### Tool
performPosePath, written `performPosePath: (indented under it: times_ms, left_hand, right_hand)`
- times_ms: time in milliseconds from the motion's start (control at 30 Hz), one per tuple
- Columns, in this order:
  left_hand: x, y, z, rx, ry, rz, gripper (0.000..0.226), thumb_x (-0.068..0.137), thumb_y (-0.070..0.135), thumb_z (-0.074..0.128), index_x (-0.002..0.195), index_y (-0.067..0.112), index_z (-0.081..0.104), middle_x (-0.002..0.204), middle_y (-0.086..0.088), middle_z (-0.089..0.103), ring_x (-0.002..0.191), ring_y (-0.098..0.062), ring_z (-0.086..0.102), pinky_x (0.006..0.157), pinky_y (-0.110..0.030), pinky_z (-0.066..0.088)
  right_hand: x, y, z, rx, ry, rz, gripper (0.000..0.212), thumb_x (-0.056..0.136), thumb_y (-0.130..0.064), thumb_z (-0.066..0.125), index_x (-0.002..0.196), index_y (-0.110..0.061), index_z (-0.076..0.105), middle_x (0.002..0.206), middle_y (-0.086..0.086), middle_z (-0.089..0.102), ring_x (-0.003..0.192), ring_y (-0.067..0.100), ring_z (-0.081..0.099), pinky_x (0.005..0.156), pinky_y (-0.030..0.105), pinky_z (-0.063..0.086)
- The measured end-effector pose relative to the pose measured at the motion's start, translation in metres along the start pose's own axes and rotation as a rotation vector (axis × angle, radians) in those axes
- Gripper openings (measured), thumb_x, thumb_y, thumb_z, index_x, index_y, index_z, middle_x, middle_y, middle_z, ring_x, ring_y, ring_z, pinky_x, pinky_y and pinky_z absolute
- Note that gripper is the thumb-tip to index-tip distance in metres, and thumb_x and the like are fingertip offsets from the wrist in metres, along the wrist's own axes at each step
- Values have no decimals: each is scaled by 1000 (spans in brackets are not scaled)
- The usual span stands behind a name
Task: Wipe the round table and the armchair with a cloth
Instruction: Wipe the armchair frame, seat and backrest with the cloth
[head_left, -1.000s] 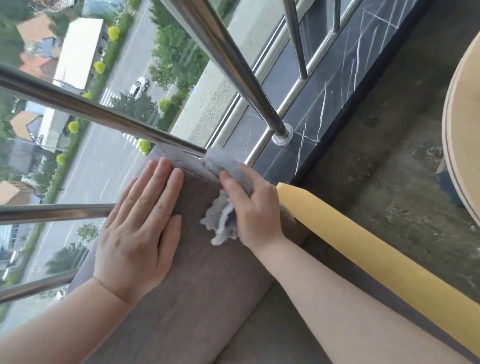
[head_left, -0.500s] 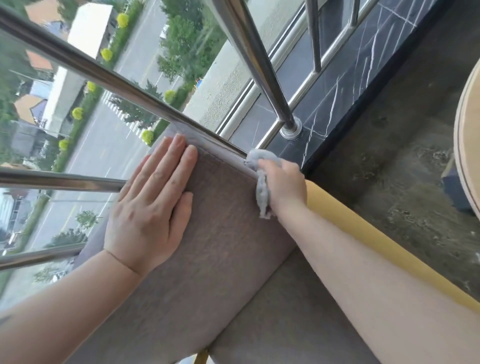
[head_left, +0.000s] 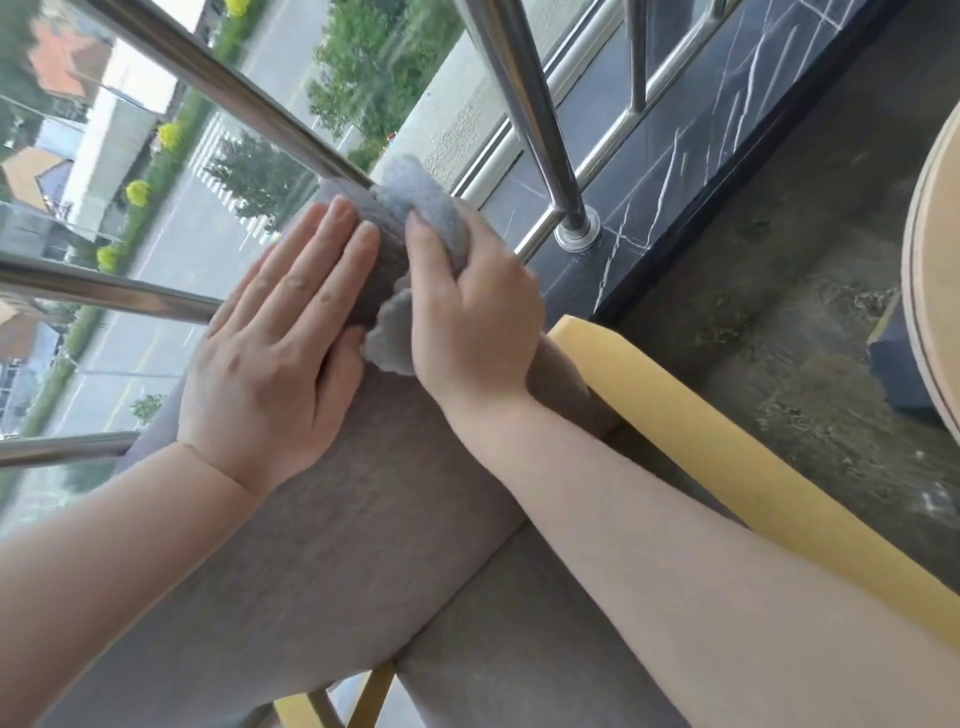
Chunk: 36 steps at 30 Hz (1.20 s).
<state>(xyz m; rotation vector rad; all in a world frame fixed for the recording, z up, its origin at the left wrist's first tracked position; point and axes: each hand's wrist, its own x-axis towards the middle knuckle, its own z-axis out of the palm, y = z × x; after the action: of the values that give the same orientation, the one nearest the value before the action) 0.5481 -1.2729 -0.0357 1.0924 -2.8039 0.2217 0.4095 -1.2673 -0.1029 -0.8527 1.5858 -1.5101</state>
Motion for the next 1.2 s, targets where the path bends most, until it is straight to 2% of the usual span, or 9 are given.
performPosePath:
  times_ms: [67,233,367,533,667,767,933,1067,1200]
  left_hand:
    - [-2,1,-1,5,-16,-7,47,102,14,43,147,2,37,152,-15,35,144,-28,32,116,-46,31]
    - [-2,-2,0,22,-32,-10,49,103,15,41,150,3,32,154,-14,32,146,-26,27,120,-41,23]
    - [-1,1,-1,19,-19,-30,48,103,15,41,149,2,34,154,-15,32,146,-27,28,119,-44,27]
    - [-2,0,3,45,13,-22,48,105,18,39,151,6,31,155,-10,31,146,-23,27,120,-40,25]
    - [-10,-3,7,56,110,-116,41,99,13,43,137,-1,51,139,-18,54,134,-27,45,107,-42,41]
    - [-13,18,14,125,205,-275,31,87,11,52,113,-2,64,104,-22,67,105,-36,57,94,-39,41]
    - [-73,57,26,152,335,-633,47,101,28,42,147,18,43,152,-1,42,143,-21,34,119,-38,20]
    - [-168,43,17,210,318,-885,51,103,32,36,153,21,30,158,1,30,147,-19,21,120,-33,3]
    - [-248,30,6,161,326,-1073,54,104,33,35,155,19,23,161,-2,22,149,-23,12,118,-28,-9]
  right_hand:
    - [-25,39,-10,-11,103,-32,31,93,-31,48,97,-8,67,87,7,68,78,16,61,70,30,48]
    - [-7,70,-36,-218,33,484,23,97,-30,44,89,-15,61,81,2,61,84,22,59,63,30,33]
    - [-21,23,-6,-15,106,-49,29,96,-27,49,107,-8,66,95,5,70,88,19,65,76,29,50]
    - [-22,55,-20,-96,158,226,44,95,-40,37,107,-10,65,96,0,67,91,18,61,72,25,37]
    - [-25,-34,21,-3,118,-379,36,92,-24,48,114,-3,66,109,10,69,106,25,63,92,30,46]
    - [-27,-34,28,-286,43,-809,36,87,-20,53,113,0,67,115,15,68,110,29,62,106,40,39]
    - [-22,-9,3,-448,-85,-866,33,97,-19,49,125,-5,61,131,10,59,130,27,48,110,50,34]
    - [-82,-18,60,-530,-31,-938,34,88,-21,56,118,-11,66,127,7,63,123,25,55,112,42,28]
    - [-145,-7,98,-567,-455,-1296,36,88,-16,58,123,-16,66,130,3,62,123,23,55,111,40,33]
